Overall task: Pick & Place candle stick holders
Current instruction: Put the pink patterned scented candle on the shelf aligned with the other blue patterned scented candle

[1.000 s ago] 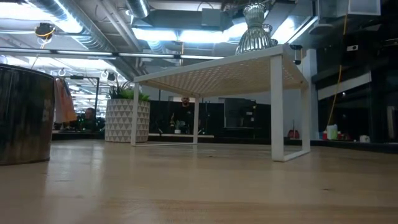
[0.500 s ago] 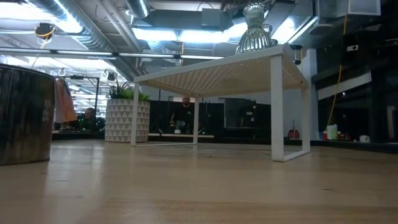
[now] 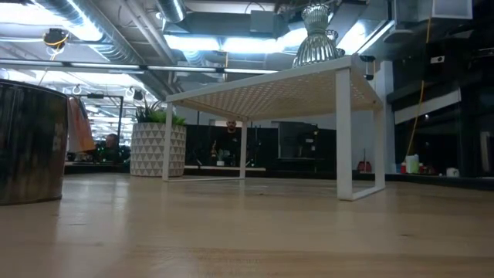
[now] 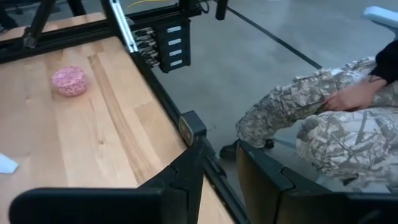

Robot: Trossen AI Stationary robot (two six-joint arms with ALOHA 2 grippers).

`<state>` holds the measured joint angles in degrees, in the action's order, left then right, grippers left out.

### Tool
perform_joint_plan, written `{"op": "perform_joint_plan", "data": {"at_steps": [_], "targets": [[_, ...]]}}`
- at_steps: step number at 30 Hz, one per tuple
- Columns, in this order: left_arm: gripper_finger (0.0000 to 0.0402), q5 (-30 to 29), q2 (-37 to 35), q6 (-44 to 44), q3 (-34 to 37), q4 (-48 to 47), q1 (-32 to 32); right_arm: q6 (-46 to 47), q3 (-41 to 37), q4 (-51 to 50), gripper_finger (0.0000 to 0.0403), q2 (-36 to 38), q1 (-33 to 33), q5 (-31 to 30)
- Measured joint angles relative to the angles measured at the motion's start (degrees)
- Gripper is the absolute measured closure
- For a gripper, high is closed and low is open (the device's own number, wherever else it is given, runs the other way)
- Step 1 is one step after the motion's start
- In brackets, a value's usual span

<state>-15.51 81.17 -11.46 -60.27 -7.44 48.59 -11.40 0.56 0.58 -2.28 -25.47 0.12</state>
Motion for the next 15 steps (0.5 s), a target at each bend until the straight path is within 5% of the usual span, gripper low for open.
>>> {"op": "perform_joint_plan", "data": {"at_steps": [15], "targets": [[0.0313, -2.91, 0.00, -1.49, 0.00, -0.02, 3.06, -0.01, 0.00, 0.00, 0.0184, 0.00, 0.01, 0.00]]}}
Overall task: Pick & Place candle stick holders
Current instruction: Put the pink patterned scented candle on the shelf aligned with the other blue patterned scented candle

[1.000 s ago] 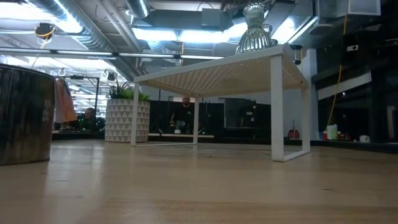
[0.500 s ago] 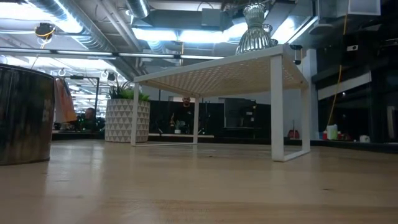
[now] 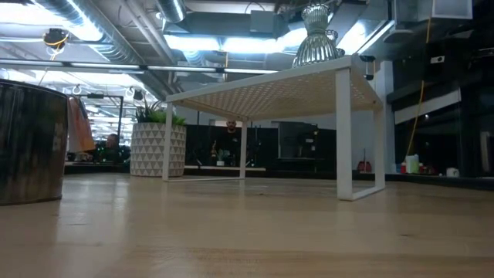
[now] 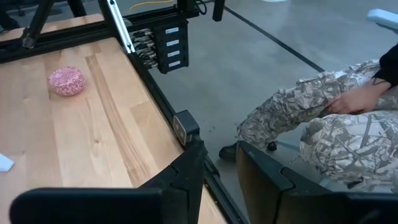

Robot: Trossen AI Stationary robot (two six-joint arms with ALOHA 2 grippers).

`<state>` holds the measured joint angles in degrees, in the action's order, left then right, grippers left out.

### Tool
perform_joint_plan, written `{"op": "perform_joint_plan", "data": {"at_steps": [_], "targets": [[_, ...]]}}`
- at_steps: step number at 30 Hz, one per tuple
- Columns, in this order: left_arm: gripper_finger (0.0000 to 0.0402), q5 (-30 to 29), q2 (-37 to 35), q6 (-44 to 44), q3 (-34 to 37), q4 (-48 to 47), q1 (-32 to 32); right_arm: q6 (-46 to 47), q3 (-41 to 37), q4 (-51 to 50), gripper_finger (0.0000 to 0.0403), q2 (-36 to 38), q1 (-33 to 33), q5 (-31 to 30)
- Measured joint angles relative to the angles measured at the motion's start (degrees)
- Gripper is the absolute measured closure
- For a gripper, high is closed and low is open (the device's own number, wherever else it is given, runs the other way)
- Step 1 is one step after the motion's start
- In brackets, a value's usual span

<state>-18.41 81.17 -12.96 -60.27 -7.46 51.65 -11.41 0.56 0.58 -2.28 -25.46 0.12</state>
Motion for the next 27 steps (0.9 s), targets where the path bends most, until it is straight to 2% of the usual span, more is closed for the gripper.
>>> {"op": "perform_joint_plan", "data": {"at_steps": [18, 21, 24, 27], "targets": [[0.0315, -0.25, 0.00, 0.05, 0.00, -0.02, 0.82, -0.01, 0.00, 0.00, 0.0184, 0.00, 0.01, 0.02], [0.0315, -2.25, 0.00, 0.40, 0.00, 0.00, 0.70, 0.01, 0.00, 0.00, 0.0184, 0.00, -0.01, 0.02], [0.0315, -4.69, 0.00, 3.73, 0.00, 0.89, 0.11, 0.01, 0.00, 0.00, 0.0184, 0.00, -0.01, 0.00], [0.0315, -4.59, 0.28, 8.20, 0.00, 5.62, -1.44, 0.01, 0.00, 0.00, 0.0184, 0.00, 0.01, 0.02]]}}
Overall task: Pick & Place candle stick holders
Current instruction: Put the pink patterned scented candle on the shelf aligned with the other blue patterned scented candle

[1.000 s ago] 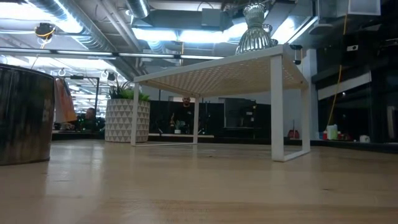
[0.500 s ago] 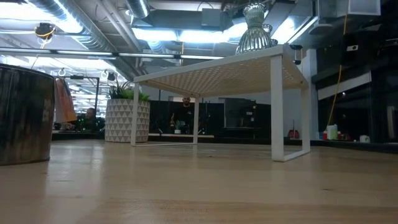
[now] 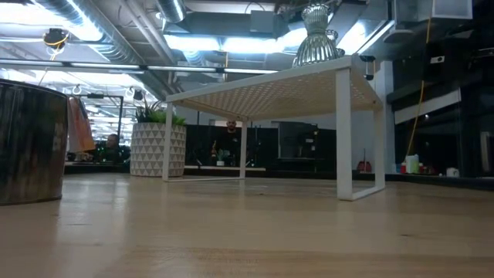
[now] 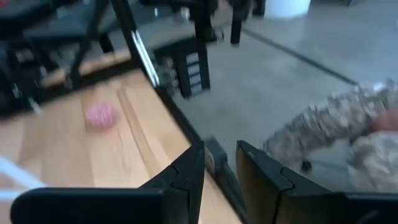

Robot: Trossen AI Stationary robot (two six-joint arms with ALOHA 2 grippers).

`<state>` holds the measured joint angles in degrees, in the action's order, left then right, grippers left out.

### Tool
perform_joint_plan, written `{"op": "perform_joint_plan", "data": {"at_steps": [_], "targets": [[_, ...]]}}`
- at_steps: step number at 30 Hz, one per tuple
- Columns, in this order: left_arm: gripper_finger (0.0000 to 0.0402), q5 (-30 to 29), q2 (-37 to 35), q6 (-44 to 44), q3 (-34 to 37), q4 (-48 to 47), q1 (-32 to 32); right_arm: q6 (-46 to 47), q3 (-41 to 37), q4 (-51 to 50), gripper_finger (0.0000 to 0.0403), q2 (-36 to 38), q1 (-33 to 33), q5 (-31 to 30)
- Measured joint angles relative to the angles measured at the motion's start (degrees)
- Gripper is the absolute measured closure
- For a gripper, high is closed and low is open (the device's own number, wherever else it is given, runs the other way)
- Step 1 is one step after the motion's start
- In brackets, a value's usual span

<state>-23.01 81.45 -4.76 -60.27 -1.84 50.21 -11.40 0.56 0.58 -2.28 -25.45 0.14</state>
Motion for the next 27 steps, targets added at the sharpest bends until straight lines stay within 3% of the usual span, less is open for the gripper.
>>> {"op": "perform_joint_plan", "data": {"at_steps": [5, 10, 16, 22, 27], "targets": [[0.0296, 3.32, 2.40, 6.08, 0.00, 7.23, -3.79, 0.00, 0.00, 0.00, 0.0184, 0.00, -0.02, -0.02], [0.0261, 2.34, 3.14, 5.14, 0.00, 7.32, -6.36, 0.00, 0.00, -0.02, 0.0184, 0.00, -0.01, 0.00], [0.0234, 6.23, 1.04, 8.24, 0.00, 9.39, -10.25, 0.00, 0.00, -0.01, 0.0184, 0.00, -0.02, 0.00], [0.0233, 6.04, 0.71, 6.08, 0.00, 5.04, -13.65, 0.00, 0.02, -0.02, 0.0184, 0.00, -0.02, 0.00], [0.0237, 6.38, -1.14, 4.09, 0.02, 1.67, -12.42, 0.00, 0.00, -0.02, 0.0184, 0.00, -0.01, 0.00]]}}
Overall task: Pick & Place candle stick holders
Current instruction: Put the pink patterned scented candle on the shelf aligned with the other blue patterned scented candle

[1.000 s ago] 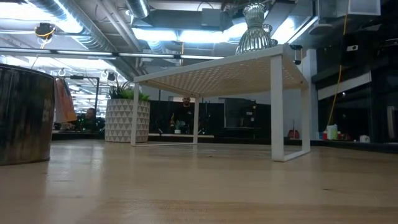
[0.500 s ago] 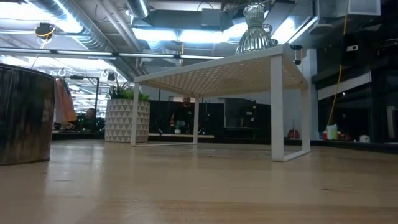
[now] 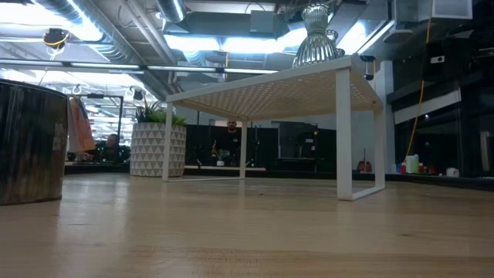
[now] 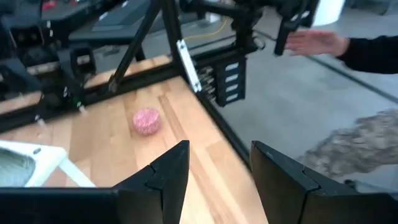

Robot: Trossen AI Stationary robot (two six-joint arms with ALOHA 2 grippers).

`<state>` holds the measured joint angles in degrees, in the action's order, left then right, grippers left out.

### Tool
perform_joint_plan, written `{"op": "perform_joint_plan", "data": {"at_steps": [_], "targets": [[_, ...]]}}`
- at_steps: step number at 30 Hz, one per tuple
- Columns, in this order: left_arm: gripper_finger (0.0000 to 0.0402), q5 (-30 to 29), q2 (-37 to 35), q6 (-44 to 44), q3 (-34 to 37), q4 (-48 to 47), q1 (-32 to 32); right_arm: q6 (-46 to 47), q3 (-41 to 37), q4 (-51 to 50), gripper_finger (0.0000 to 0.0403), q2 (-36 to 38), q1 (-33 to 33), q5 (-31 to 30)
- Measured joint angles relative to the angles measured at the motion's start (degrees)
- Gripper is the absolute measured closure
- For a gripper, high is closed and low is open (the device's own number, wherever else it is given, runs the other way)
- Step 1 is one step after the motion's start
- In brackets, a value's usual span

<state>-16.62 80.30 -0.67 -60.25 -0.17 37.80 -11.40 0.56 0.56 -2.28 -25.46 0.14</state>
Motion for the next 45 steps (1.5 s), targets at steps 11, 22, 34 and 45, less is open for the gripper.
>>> {"op": "perform_joint_plan", "data": {"at_steps": [11, 22, 34, 45], "targets": [[0.0243, 1.14, -9.27, 2.93, 0.00, -4.16, 1.21, -10.46, 0.02, 0.97, 0.0184, -0.01, -0.02, -2.17], [0.0243, -0.37, -10.77, 3.87, 0.00, -8.17, 1.20, -14.32, 0.02, 21.27, 0.0184, 0.00, 0.01, -0.80], [0.0243, -11.86, -10.72, 3.99, 0.00, -9.11, 1.10, 1.67, 7.15, 13.19, 0.0212, -3.82, 0.00, -9.10], [0.0243, -20.75, -10.68, 3.44, 0.00, -9.11, 0.65, 10.17, 24.71, -10.04, 0.0266, -24.58, -0.08, -2.92]]}}
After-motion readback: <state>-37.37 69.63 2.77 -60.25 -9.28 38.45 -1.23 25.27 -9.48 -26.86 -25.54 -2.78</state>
